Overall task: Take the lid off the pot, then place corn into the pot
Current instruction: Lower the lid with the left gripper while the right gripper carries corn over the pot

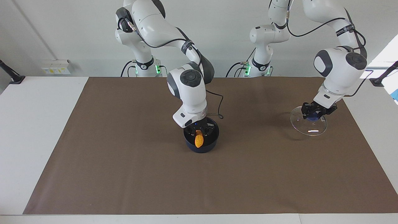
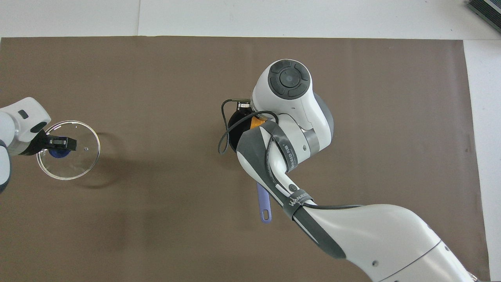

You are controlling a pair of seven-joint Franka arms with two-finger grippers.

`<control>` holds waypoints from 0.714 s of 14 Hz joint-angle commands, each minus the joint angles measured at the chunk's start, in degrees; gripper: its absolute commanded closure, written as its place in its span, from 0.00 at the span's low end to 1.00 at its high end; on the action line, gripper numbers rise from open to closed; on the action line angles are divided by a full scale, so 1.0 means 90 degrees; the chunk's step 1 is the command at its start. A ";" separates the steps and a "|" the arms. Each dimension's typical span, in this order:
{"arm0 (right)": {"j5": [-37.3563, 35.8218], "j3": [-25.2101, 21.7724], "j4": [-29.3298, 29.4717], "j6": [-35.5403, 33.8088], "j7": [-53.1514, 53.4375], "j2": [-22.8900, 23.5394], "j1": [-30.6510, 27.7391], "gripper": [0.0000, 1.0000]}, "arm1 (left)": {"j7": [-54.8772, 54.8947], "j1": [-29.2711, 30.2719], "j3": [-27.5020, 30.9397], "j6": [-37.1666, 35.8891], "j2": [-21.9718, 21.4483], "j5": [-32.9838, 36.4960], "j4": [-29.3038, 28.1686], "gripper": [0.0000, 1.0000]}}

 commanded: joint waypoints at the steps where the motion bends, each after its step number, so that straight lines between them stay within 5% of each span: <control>1: -0.0066 0.0041 -0.0290 0.0235 0.0171 -0.0002 0.0037 1.00 | 0.0259 0.0244 -0.0071 0.0556 -0.0387 -0.0350 -0.0703 1.00; 7: -0.0076 0.0051 -0.0691 0.0304 0.0152 -0.0148 0.0027 1.00 | 0.0259 0.0166 -0.0071 0.1446 -0.0329 -0.0469 -0.1407 1.00; 8: -0.0076 0.0051 -0.0798 0.0342 0.0113 -0.0158 0.0017 1.00 | 0.0259 0.0166 -0.0071 0.1436 -0.0319 -0.0469 -0.1398 0.84; 10: -0.0076 0.0051 -0.0935 0.0634 0.0152 -0.0081 0.0046 1.00 | 0.0269 0.0157 -0.0071 0.1397 -0.0300 -0.0469 -0.1369 0.00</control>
